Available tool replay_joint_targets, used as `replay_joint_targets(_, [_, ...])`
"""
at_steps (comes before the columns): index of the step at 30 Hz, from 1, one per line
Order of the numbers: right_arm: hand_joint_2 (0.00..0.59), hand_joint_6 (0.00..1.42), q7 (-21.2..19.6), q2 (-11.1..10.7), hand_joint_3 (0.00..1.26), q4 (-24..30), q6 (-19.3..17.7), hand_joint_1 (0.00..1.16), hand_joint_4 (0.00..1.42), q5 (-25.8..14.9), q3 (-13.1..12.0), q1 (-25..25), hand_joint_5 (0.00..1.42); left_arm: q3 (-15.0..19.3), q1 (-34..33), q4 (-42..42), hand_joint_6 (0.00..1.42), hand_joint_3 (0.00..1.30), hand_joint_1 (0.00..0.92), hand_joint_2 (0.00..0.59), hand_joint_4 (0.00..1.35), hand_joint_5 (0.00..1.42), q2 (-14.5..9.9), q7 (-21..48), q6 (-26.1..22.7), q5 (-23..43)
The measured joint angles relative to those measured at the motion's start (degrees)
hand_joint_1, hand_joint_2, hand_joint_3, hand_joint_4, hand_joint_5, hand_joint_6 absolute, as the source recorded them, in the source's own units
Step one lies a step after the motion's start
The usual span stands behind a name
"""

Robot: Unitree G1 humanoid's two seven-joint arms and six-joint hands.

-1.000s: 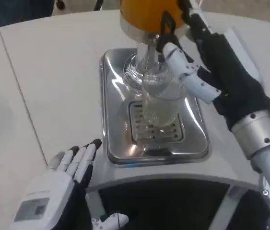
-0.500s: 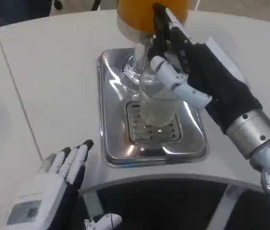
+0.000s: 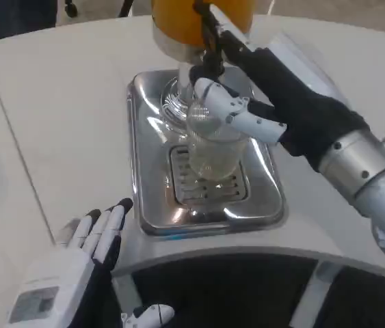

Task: Grasp the cup under the faucet to collect the drink, then remove the cup.

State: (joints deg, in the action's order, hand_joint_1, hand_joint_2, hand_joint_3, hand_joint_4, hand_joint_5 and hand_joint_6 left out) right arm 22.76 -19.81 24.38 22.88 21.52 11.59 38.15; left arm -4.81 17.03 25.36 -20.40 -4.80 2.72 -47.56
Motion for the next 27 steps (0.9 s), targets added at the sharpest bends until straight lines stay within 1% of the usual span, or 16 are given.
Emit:
replay_joint_targets(1, [0.555, 0.09, 0.83, -0.7, 0.07, 0.22, 0.34, 0.11, 0.0, 0.8, 0.63, 0.61, 0.04, 0.0, -0.05, -0.04, 0.0, 0.0, 0.072, 0.124, 0.0, 0.0, 0.1, -0.01, 0.0, 0.0])
replay_joint_targets(2, [0.554, 0.1, 2.09, -1.58, 0.07, 0.43, 0.93, 0.1, 0.0, 1.65, 1.48, 1.67, 0.04, 0.02, -0.16, -0.12, 0.0, 0.0, 0.067, 0.117, 0.0, 0.0, 0.14, -0.01, 0.0, 0.0])
replay_joint_targets(3, [0.554, 0.1, 2.72, -1.98, 0.07, 0.58, 1.17, 0.1, 0.0, 2.04, 1.9, 2.13, 0.04, 0.02, -0.26, -0.16, 0.0, 0.0, 0.066, 0.115, 0.0, 0.0, 0.16, -0.01, 0.0, 0.0])
replay_joint_targets(4, [0.562, 0.1, 4.34, -2.88, 0.07, 1.03, 1.98, 0.1, 0.0, 3.19, 3.07, 3.3, 0.04, 0.11, -0.59, -0.28, 0.0, 0.0, 0.063, 0.115, 0.0, 0.0, 0.25, -0.02, 0.0, 0.01])
replay_joint_targets(6, [0.565, 0.1, 5.8, -3.66, 0.07, 1.5, 3.01, 0.09, 0.0, 4.71, 4.06, 4.48, 0.05, 0.33, -1.09, -0.6, 0.0, 0.0, 0.059, 0.114, 0.0, 0.0, 0.35, -0.04, 0.0, 0.02])
replay_joint_targets(9, [0.566, 0.11, 7.93, -5.32, 0.08, 3.97, 4.65, 0.09, 0.01, 9.34, 6.14, 5.22, 0.05, 0.59, -1.28, -1.07, 0.0, 0.0, 0.035, 0.102, 0.0, 0.0, 0.77, -0.21, 0.0, 0.1])
replay_joint_targets(10, [0.566, 0.11, 9.12, -6.06, 0.08, 5.28, 5.71, 0.08, 0.01, 11.96, 7.13, 5.74, 0.05, 0.71, -1.3, -1.22, 0.0, 0.0, 0.032, 0.108, 0.0, 0.0, 1.03, -0.51, 0.0, 0.14])
replay_joint_targets(11, [0.566, 0.11, 10.09, -6.54, 0.09, 5.75, 6.24, 0.08, 0.01, 13.78, 7.71, 6.2, 0.05, 0.86, -1.36, -1.23, 0.0, 0.0, 0.038, 0.119, 0.0, 0.0, 1.29, -0.73, -0.01, 0.29])
replay_joint_targets(12, [0.569, 0.11, 10.55, -6.67, 0.09, 5.99, 6.5, 0.08, 0.02, 14.71, 7.98, 6.42, 0.06, 1.0, -1.43, -1.23, 0.0, 0.0, 0.063, 0.132, 0.0, 0.0, 1.37, -0.75, -0.01, 0.52])
replay_joint_targets(13, [0.57, 0.11, 11.95, -6.82, 0.09, 6.88, 7.6, 0.08, 0.02, 16.8, 8.45, 6.95, 0.06, 1.26, -1.76, -1.25, 0.0, 0.0, 0.086, 0.13, 0.0, 0.0, 1.69, -0.75, -0.36, 0.87])
replay_joint_targets(15, [0.571, 0.12, 13.39, -6.77, 0.1, 7.51, 9.09, 0.08, 0.03, 18.9, 9.01, 7.54, 0.07, 1.61, -2.43, -1.29, 0.0, 0.0, 0.102, 0.122, 0.0, 0.0, 2.47, -0.72, -1.51, 1.69])
replay_joint_targets(17, [0.571, 0.12, 14.45, -6.23, 0.11, 7.8, 10.23, 0.08, 0.03, 20.63, 9.35, 8.21, 0.07, 2.02, -3.89, -1.7, 0.0, 0.0, 0.106, 0.121, 0.0, 0.0, 3.48, -0.71, -3.39, 2.14])
replay_joint_targets(21, [0.576, 0.13, 16.03, -4.95, 0.11, 7.8, 11.04, 0.08, 0.03, 22.12, 9.66, 8.51, 0.07, 2.55, -8.08, -3.39, 0.0, 0.0, 0.134, 0.106, 0.0, 0.0, 4.31, -0.97, -5.83, 2.14])
replay_joint_targets(25, [0.577, 0.13, 16.71, -3.5, 0.1, 7.77, 11.19, 0.08, 0.03, 23.16, 9.84, 8.64, 0.07, 2.42, -11.45, -5.02, 0.0, 0.0, 0.277, 0.087, 0.0, 0.0, 4.94, -2.11, -6.42, 2.11])
replay_joint_targets(27, [0.577, 0.13, 16.89, -2.97, 0.1, 7.73, 11.22, 0.09, 0.03, 23.39, 9.76, 8.64, 0.07, 1.97, -12.98, -6.25, 0.0, 0.0, 0.297, 0.079, 0.0, 0.0, 5.56, -2.57, -6.79, 2.1])
